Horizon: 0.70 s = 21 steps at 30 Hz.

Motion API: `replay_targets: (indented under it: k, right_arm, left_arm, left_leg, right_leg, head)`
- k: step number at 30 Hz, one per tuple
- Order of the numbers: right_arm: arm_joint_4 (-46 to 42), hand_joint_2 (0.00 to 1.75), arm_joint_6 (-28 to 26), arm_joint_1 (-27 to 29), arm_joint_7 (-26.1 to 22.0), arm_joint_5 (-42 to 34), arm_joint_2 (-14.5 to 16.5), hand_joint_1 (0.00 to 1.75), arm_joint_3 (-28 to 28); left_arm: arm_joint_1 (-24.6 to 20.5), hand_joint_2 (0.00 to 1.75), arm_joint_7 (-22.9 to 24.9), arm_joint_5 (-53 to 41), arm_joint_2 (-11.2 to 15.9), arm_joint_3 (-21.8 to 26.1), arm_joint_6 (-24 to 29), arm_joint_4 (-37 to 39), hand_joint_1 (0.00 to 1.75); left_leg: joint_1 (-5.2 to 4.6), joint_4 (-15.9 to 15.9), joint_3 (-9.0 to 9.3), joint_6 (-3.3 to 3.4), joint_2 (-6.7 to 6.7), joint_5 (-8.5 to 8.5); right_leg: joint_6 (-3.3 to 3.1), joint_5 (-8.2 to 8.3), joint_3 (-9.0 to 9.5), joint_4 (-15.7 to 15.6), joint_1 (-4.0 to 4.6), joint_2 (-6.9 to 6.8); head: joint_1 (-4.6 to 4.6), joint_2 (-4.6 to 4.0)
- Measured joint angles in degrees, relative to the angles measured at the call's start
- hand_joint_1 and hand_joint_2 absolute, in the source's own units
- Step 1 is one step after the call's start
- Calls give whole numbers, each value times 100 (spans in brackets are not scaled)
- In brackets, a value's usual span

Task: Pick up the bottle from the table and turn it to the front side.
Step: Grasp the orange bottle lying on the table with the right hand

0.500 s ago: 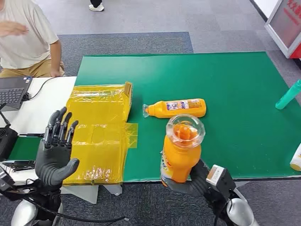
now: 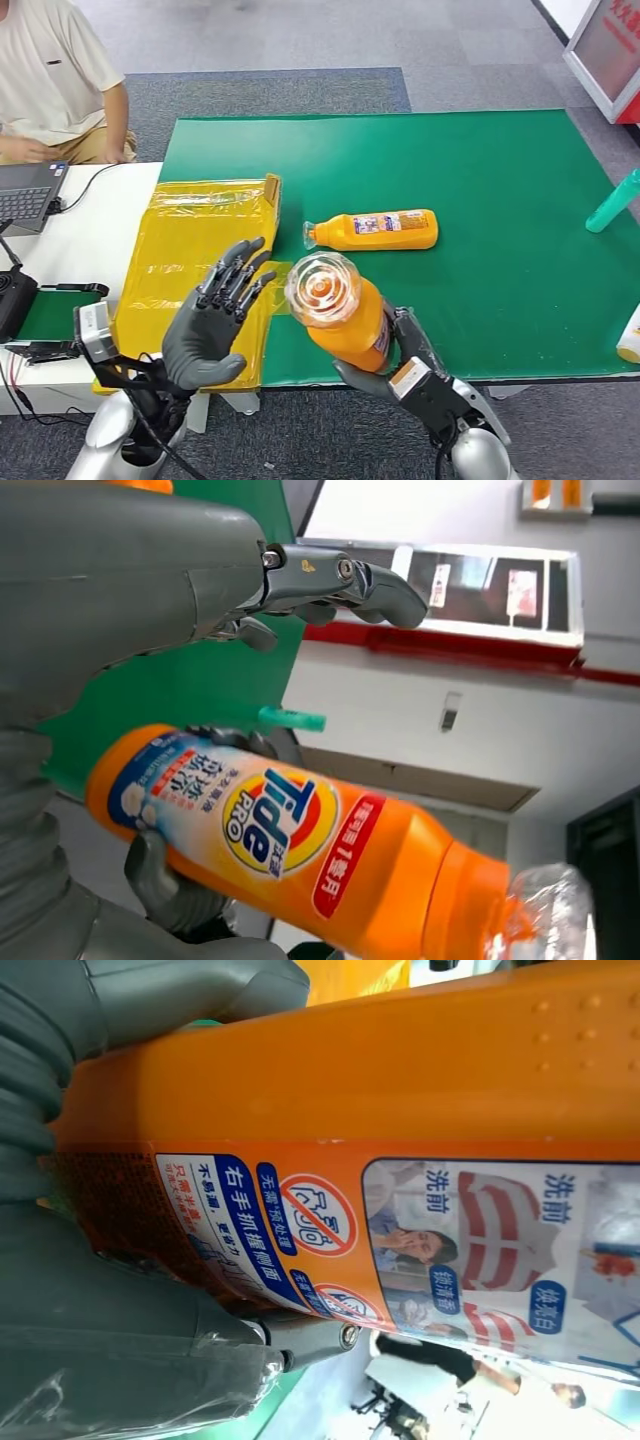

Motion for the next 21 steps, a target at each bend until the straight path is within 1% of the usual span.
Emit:
replay_targets:
  k: [2, 6, 11, 15, 21]
  right_arm:
    - [7, 175, -15, -13, 32, 31, 17, 175, 51]
    - [8, 175, -67, -38, 58, 123, 28, 175, 128]
    - [-12, 175, -89, -49, 87, 161, 38, 175, 182]
    - [-26, 175, -87, -47, 134, 172, 39, 175, 240]
    - [-37, 175, -88, -43, 188, 251, 39, 175, 315]
  left_arm:
    - [-95, 175, -10, -245, 7, -123, 67, 51, 0]
    - [-234, 175, -120, -1063, 37, -322, 263, 81, 0]
    - [-336, 175, -247, -1558, 53, -470, 503, 81, 0]
    - [-364, 175, -286, -1631, 53, -511, 567, 81, 0]
    - [-366, 175, -335, -1430, 52, -520, 389, 84, 0]
  left_leg:
    - [0, 0, 0, 0, 0, 0]
    - [0, 0, -1, 1, 0, 0]
    - [0, 0, -1, 1, 0, 0]
    - [0, 0, -1, 1, 0, 0]
    - [0, 0, -1, 1, 0, 0]
  right_leg:
    - [0, 0, 0, 0, 0, 0]
    - [0, 0, 0, 0, 0, 0]
    - [0, 0, -1, 0, 0, 0]
    - [0, -1, -1, 0, 0, 0]
    - [0, -1, -1, 0, 0, 0]
  head:
    - [1, 0]
    - [1, -1]
    - [-1, -1]
    - [1, 0]
    - [1, -1]
